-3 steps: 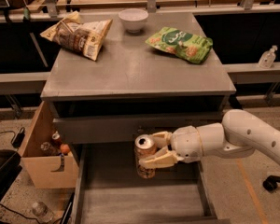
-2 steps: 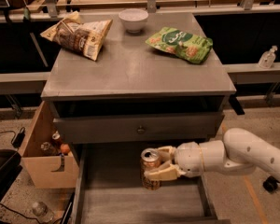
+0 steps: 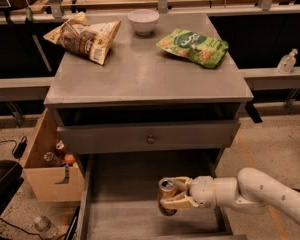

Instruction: Place orange can into middle drawer

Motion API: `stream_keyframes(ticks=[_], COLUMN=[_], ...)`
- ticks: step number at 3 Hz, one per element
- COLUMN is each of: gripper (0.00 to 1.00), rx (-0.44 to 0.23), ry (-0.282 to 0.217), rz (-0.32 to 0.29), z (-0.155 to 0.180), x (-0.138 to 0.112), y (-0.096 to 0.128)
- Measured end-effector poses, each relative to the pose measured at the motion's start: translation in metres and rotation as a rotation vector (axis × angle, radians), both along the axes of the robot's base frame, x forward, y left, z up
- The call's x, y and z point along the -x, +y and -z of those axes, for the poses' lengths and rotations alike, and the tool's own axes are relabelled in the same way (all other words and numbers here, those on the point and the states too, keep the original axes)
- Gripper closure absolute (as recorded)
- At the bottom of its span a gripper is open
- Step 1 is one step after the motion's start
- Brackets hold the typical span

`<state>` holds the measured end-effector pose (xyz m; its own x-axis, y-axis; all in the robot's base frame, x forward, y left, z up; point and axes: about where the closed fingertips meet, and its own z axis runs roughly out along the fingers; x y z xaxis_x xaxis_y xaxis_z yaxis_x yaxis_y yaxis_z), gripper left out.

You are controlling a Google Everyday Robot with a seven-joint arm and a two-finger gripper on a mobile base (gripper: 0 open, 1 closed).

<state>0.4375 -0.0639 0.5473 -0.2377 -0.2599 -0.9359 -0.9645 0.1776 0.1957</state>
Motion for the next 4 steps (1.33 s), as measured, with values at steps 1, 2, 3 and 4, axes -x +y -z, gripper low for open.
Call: stream_keyframes(ticks=[1, 2, 3, 4], gripper=[1.0, 1.0, 1.0, 1.0], rx=[0.006, 0.035, 0.076, 0.068], ry=[-0.042, -0.065, -0.073, -0.069], rz=[0.004, -0.032, -0.097, -0.161], z=[0.029, 0.046, 0.062, 0.074], x=[-0.01, -0.014, -0.014, -0.013], y=[0.008, 0.027, 0.053, 0.074])
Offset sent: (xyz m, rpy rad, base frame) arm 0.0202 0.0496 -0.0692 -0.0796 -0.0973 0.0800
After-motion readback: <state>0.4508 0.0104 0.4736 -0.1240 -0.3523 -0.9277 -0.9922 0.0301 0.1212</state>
